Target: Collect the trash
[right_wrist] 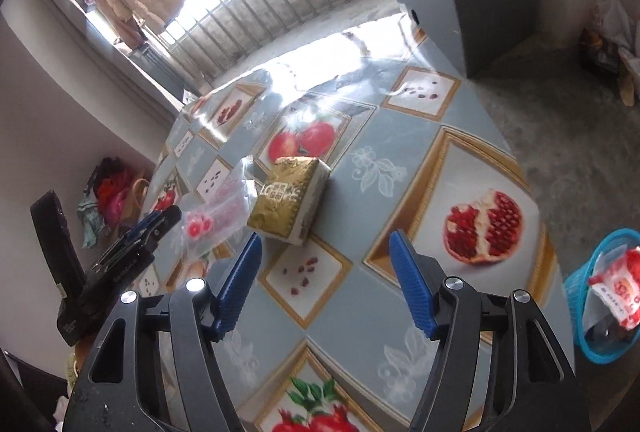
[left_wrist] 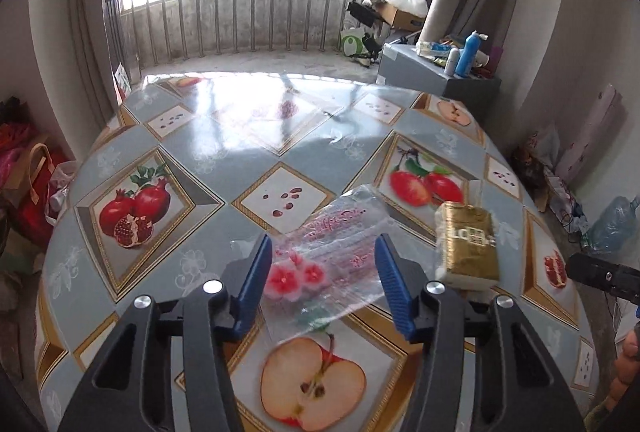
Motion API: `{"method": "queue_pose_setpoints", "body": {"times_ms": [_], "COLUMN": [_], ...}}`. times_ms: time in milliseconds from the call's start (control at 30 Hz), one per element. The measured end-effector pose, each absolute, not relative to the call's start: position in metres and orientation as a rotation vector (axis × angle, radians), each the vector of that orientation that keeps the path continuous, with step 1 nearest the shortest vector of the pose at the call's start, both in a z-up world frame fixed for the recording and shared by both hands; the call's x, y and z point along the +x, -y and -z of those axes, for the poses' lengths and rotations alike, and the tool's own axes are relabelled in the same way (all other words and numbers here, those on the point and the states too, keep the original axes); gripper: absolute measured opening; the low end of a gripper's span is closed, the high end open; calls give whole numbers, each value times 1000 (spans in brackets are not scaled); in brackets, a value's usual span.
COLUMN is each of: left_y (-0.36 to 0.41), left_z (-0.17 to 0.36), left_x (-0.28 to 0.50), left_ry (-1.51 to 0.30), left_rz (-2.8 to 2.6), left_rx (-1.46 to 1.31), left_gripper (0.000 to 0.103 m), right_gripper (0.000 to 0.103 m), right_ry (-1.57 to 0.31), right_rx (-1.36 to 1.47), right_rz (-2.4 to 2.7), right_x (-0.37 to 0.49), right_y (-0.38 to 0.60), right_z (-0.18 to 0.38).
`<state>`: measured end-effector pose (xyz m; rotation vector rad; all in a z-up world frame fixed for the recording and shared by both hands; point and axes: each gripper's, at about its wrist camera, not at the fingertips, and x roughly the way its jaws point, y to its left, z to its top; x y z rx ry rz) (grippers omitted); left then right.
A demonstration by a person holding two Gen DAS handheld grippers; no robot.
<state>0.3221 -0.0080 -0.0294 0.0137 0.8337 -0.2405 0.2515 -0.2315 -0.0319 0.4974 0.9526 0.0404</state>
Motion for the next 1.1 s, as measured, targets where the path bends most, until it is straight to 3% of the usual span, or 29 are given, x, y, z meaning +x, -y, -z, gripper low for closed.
{"method": "queue_pose_setpoints", "body": {"times_ms": [267,367,433,500,1100], "left_y": [17,23,27,32,28], "left_z": [67,68,67,66,64], "left_x": [360,356,349,337,146], "left_ry": [-902,-882,-892,-909,-966], "left_rz": [220,225,253,280,454], "left_rx": [35,84,83,92,-24], "left_gripper": [24,20,20,18,19], "right_gripper": [64,61,48,46,46], "right_ry": [-1056,-1086,-1088,-1104,-1075], "right_rx": [425,372,343,355,351], "right_rz": [-19,-48,-65,-74,-51], "right_x": [326,335,334,330,140], "right_y": [206,194,192,194,205], "right_z": [57,63,61,59,56]}}
